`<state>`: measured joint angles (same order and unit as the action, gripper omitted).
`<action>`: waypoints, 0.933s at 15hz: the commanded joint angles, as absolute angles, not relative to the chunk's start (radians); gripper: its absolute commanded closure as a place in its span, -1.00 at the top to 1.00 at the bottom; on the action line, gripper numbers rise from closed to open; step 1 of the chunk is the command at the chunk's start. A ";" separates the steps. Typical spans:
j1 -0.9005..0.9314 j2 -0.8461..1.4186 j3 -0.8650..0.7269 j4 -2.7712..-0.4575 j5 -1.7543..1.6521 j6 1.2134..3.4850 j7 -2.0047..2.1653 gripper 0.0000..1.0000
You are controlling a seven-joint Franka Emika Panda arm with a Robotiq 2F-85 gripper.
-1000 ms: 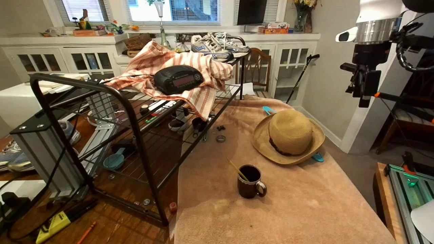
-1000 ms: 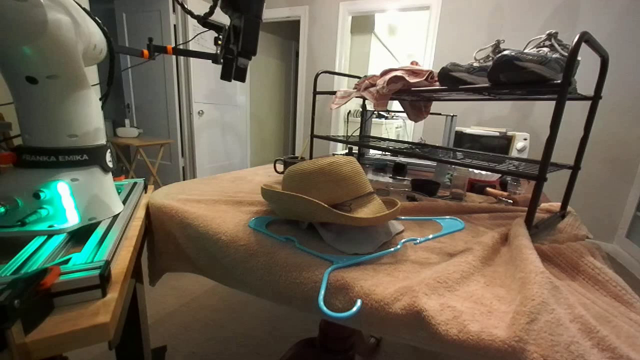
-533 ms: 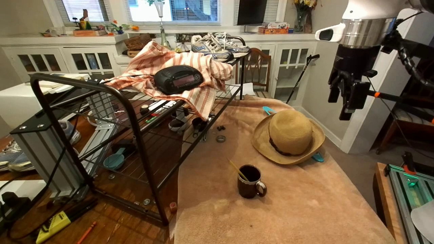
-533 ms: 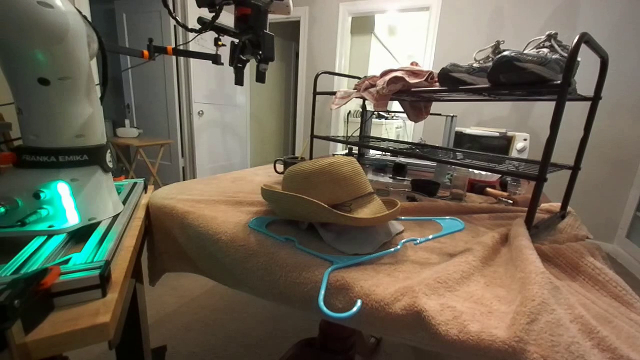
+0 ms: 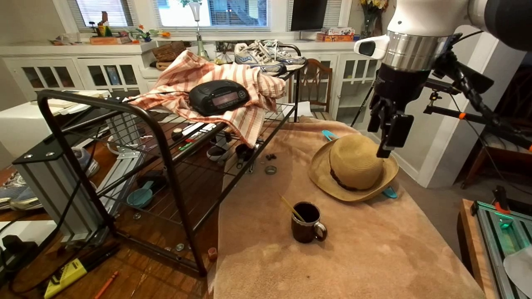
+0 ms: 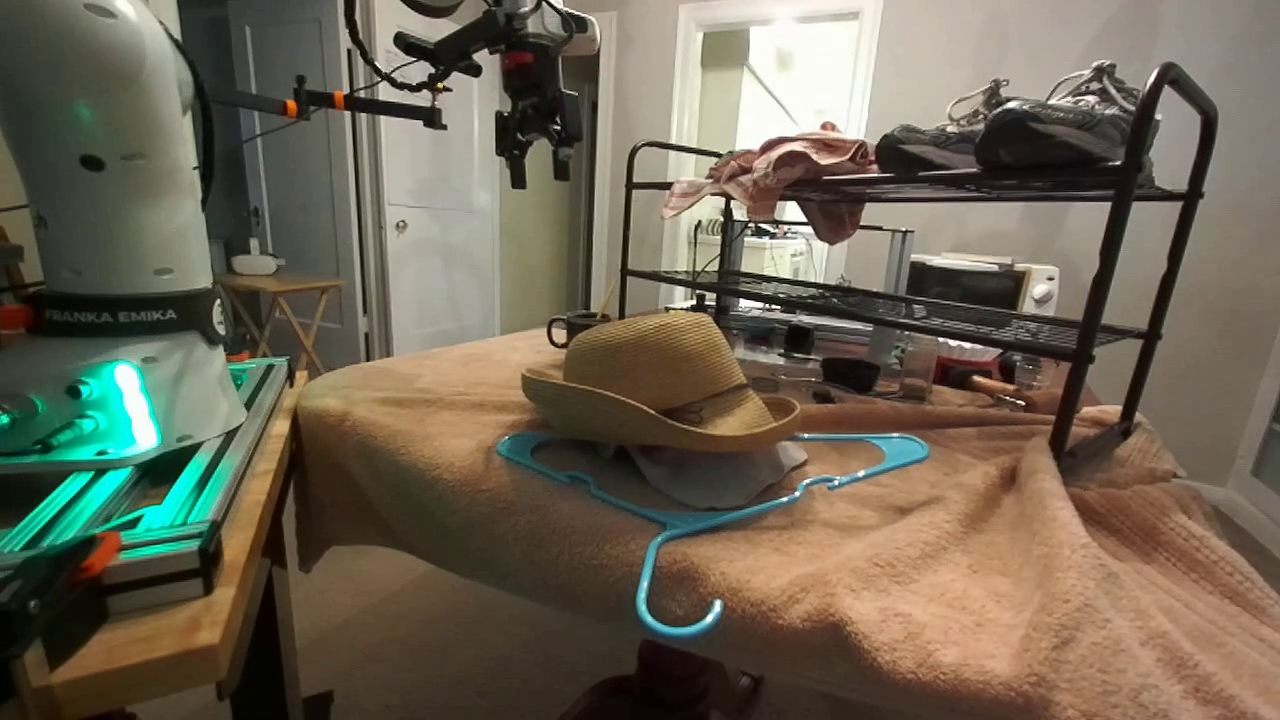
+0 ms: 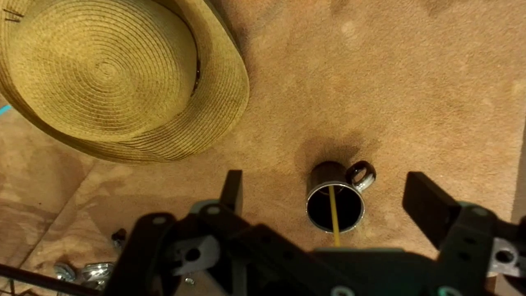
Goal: Pick up the pencil from the cup and put it on the table
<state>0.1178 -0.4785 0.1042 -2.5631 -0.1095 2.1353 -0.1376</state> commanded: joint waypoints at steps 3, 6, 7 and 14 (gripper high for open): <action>0.123 -0.486 0.094 -2.562 -0.112 2.133 -0.136 1.00; 0.111 -0.445 0.115 -2.546 -0.117 2.134 -0.072 1.00; 0.110 -0.425 0.134 -2.539 -0.126 2.146 -0.036 1.00; 0.116 -0.191 0.246 -2.369 -0.173 2.143 0.195 1.00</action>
